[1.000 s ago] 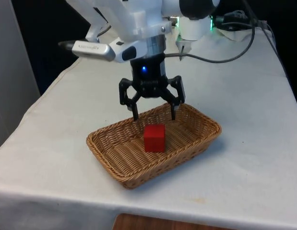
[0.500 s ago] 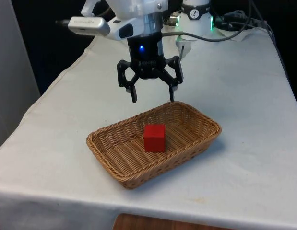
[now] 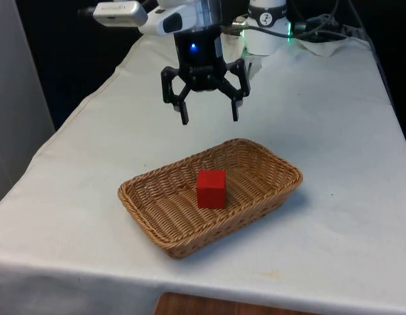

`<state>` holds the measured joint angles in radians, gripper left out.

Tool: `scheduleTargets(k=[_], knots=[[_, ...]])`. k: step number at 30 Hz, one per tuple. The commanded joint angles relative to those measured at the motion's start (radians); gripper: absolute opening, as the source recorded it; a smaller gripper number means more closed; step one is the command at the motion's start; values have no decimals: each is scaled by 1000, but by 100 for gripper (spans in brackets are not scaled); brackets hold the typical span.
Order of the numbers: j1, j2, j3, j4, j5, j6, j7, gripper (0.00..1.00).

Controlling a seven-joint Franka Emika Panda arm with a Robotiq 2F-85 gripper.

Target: Pick up the cube and place it into the basket.

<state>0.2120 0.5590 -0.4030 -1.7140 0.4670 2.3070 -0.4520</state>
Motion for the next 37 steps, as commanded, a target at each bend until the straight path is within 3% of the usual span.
scheduleTargets(k=[1, 4, 5, 6, 12, 13, 14, 20, 22, 24, 29, 30, 32, 37], knots=[[7, -22, -3, -33, -2, 26, -8, 100], [8, -40, -3, -58, -3, 39, -18, 100], [3, -36, 0, -53, 0, 26, -21, 100], [9, -51, -3, -76, -3, 49, -26, 100], [11, -87, -4, -131, -6, 80, -49, 100], [5, -81, 0, -122, 0, 66, -51, 100], [12, -92, -4, -139, -7, 85, -53, 100], [14, -138, -4, -212, -8, 126, -86, 100], [7, -134, 0, -205, -1, 113, -91, 100], [15, -156, -4, -239, -8, 142, -98, 100], [14, -193, -2, -298, -5, 173, -124, 100], [9, -183, 1, -284, -1, 156, -123, 100], [13, -203, -1, -314, -3, 180, -131, 100], [9, -212, 1, -320, -1, 171, -137, 100]])
